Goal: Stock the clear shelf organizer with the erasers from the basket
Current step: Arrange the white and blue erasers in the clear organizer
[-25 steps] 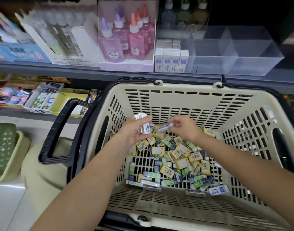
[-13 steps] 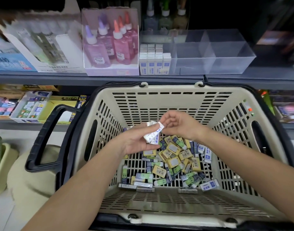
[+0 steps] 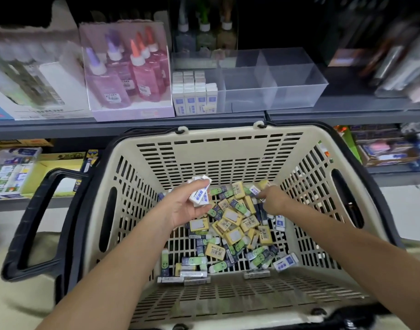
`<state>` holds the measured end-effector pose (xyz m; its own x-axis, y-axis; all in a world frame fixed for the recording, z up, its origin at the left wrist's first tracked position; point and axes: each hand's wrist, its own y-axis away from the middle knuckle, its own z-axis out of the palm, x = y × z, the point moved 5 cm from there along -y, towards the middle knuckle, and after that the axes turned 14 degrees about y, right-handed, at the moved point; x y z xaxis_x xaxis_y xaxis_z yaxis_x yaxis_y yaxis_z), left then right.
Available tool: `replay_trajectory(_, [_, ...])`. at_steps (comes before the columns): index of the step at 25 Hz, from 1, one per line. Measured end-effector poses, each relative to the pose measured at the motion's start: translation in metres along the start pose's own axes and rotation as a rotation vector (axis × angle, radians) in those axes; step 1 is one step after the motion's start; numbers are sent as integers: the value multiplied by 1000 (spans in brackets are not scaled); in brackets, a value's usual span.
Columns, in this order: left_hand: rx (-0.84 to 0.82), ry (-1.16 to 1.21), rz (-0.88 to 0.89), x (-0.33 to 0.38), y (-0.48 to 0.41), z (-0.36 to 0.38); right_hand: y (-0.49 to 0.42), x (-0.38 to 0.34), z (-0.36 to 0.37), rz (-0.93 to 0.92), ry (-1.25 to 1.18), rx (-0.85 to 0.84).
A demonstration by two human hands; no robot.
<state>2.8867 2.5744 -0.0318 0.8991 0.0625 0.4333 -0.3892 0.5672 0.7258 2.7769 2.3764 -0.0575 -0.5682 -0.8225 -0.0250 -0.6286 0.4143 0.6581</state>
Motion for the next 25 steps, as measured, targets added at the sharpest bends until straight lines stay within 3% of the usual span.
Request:
replay_trajectory(3, [14,21,8,1,-4,0,-2,-16,11,-117,-177,-66])
replay_trajectory(5, [3,-23,-12,-4,-6,1,-7,-8,8,-51,-211,11])
replay_trajectory(8, [-18,-58,-24,-6,-8,0,-8,15,-3,182,99,239])
replay_trajectory(11, [-9,-63,-23,-5,-8,-1,-11,15,0,195,307,277])
replay_trajectory(20, [4,-25,-7,1,-1,2,-12,0,-12,65,-34,221])
replay_trajectory(23, [-3,9,73,18,8,9,3,-15,-51,-111,-391,152])
replay_trajectory(25, [-42,15,136,36,16,19,22,-28,-81,-244,-501,166])
